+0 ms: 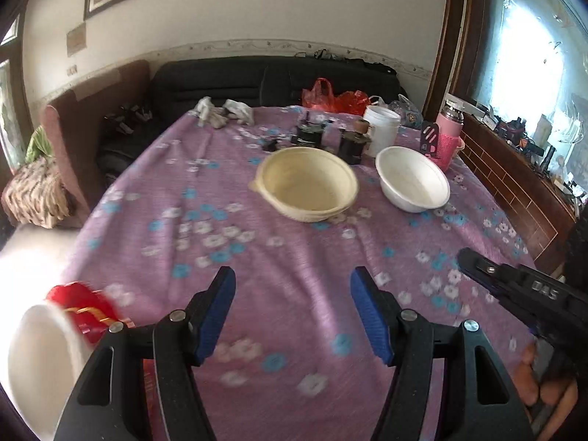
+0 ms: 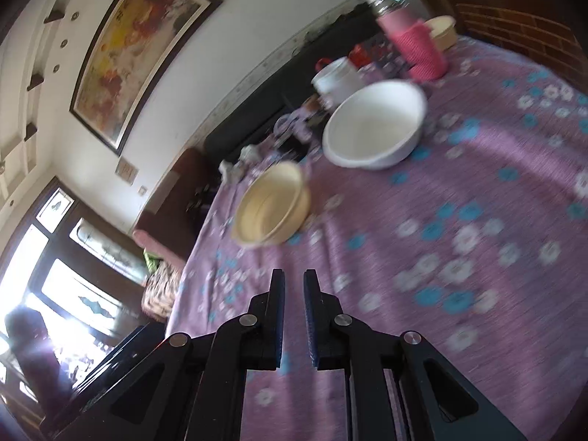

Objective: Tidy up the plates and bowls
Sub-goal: 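Move both tools to the rim of the cream plastic bowl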

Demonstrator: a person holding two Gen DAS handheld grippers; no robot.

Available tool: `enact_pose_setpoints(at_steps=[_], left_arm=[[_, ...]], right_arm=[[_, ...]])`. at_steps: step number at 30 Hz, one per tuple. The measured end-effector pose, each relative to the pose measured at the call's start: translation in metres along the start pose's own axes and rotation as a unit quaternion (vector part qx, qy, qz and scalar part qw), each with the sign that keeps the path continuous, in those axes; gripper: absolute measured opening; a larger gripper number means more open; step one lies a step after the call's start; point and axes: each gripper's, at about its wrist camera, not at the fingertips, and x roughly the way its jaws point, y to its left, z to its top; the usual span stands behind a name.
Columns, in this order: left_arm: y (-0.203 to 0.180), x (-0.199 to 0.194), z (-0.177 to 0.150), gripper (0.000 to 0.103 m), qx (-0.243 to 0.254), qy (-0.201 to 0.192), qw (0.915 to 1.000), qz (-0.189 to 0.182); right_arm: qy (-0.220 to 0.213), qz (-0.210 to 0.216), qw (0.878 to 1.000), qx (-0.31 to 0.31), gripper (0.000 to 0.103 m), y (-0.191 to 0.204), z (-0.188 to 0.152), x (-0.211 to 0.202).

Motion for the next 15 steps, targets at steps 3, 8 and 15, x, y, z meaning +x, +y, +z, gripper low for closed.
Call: enact_pose_setpoints(at_steps=[3, 8, 15], left_arm=[[-0.015, 0.020, 0.008, 0.064, 0.002, 0.001, 1.0000, 0.002], [-0.022, 0.050, 0.028, 0.064, -0.018, 0.003, 0.9998, 0.004], [-0.012, 0.077, 0.051, 0.064, -0.051, -0.017, 0.9982, 0.025]], right_arm=[[-0.008, -0.005, 1.000, 0.000, 0.011, -0.009, 0.016, -0.008], [0.001, -0.007, 1.000, -0.011, 0.012, -0.009, 0.038, 0.004], [0.012, 0.016, 1.000, -0.014, 0.012, 0.004, 0.063, 0.042]])
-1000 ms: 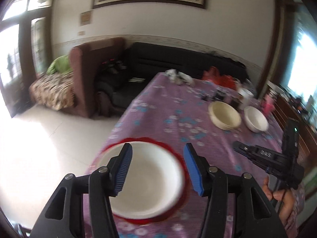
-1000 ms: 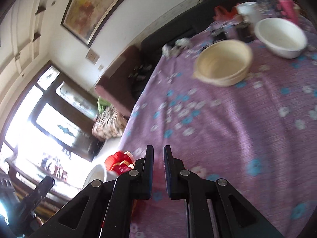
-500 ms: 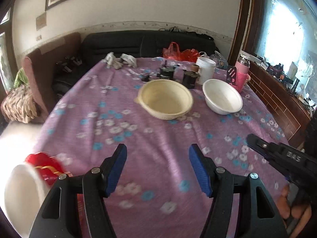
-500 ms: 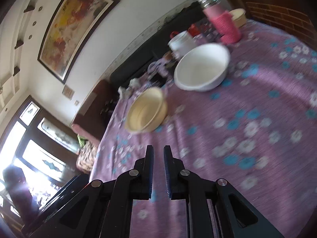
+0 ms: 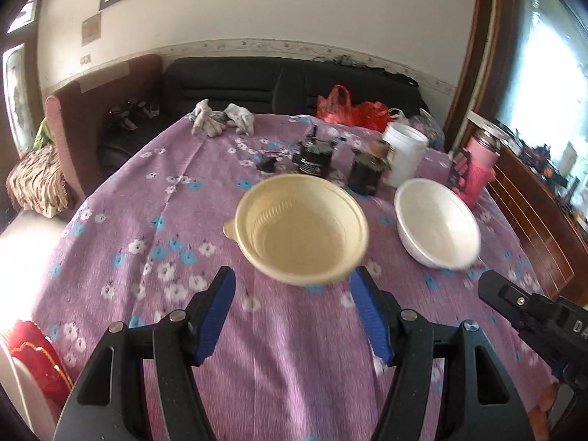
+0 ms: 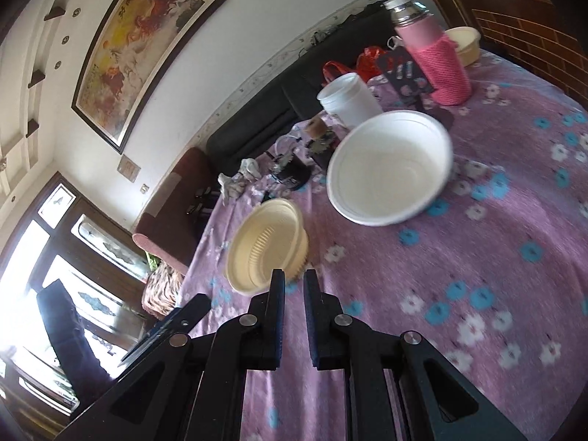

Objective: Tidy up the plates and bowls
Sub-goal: 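Move both tools to the rim of the cream plastic bowl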

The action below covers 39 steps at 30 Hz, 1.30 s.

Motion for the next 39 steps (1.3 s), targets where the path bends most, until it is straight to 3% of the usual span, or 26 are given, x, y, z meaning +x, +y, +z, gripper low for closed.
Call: enact_pose_setpoints(at_steps=[6, 9, 19, 27, 39], left_arm=[[0.006, 0.015, 0.002, 0.064, -0.012, -0.016, 0.9998, 0.007], [0.003, 0.019, -0.004, 0.064, 0.000, -0.028, 0.9995, 0.014], [0.009, 0.029, -0.013, 0.068, 0.016, -0.011, 0.9998, -0.003], [0.049, 0.036, -0.004, 0.070, -0.046, -0.011, 0.9984, 0.032], [0.035, 0.029, -0.006, 0.070, -0.012, -0.045, 0.9980, 0.041]], right_arm=[[-0.029, 0.043, 0.998, -0.020, 0.013, 0.005, 0.000, 0.020], [-0.034, 0.033, 0.998, -0.033, 0.014, -0.002, -0.005, 0.028], [-0.017, -0.013, 0.999, -0.050, 0.015, -0.012, -0.008, 0.047], [-0.009, -0.017, 0.998, -0.063, 0.015, -0.008, -0.014, 0.053], [-0.011, -0.011, 0.998, -0.054, 0.015, -0.011, -0.012, 0.050]])
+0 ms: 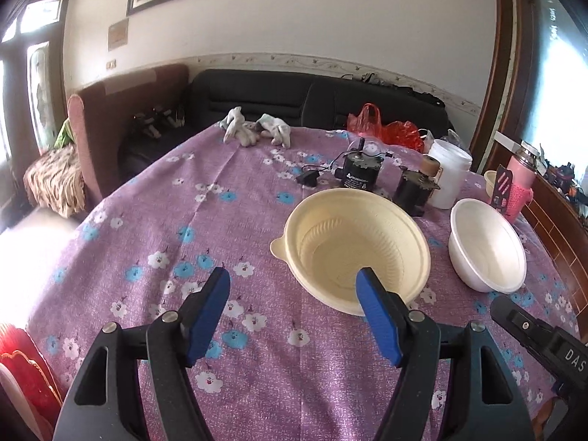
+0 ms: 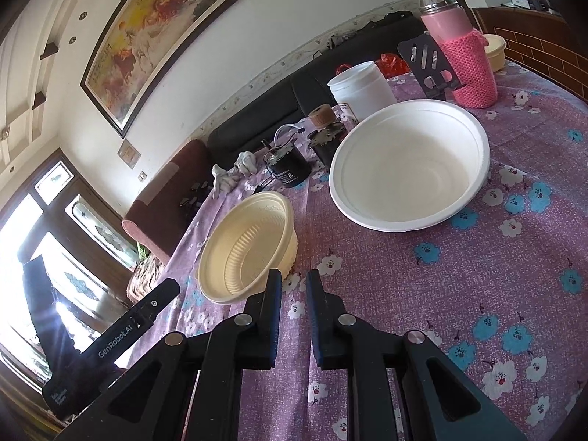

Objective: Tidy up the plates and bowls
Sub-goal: 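Move both tools to the rim of the cream plastic bowl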

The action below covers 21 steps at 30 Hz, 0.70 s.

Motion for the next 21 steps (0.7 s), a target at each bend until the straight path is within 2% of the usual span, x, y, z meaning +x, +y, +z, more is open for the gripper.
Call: enact_pose_setpoints(at_steps=[21], left_arm=[[-0.0026, 0.0003, -0.0005, 0.070, 0.004, 0.002, 1.0000, 0.002]], right_arm=[[0.004, -0.005, 1.000, 0.004, 0.015, -0.0015, -0.0020, 0.0015]])
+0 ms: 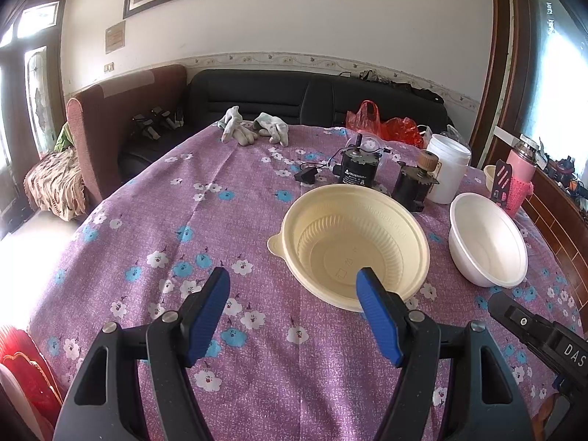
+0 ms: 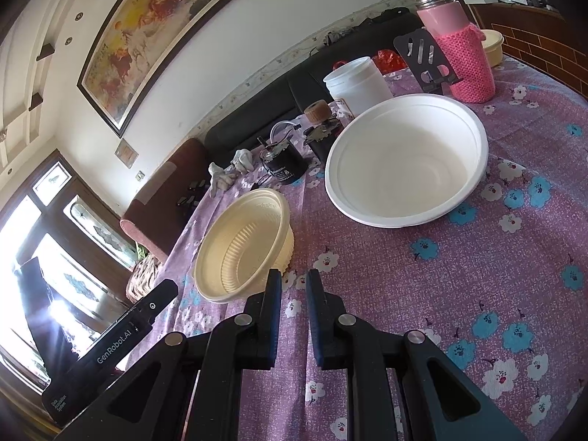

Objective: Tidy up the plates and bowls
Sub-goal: 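Move both tools to the rim of the cream plastic bowl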

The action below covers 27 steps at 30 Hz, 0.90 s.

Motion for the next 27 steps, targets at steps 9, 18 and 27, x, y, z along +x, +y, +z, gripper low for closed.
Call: enact_pose_setpoints(at_steps=[9, 18, 27], left_arm=[[0.008, 0.010, 0.000, 0.070, -0.014, 0.025, 0.9996, -0.003], [0.054, 0.029, 0.024, 0.070, -0.076, 0.052, 0.9935, 0.066], [0.052, 0.050, 0.037, 0.071, -0.086, 0.083, 0.9895, 0.082]], right_arm=[[0.011, -0.002, 1.000, 0.013, 0.015, 0.003, 0.005, 0.005], [0.057, -0.003, 0.998, 0.010, 0.034, 0.031, 0.035, 0.050], [0.062, -0.019, 0.997, 0.030, 0.035, 0.021, 0.042, 0.072]])
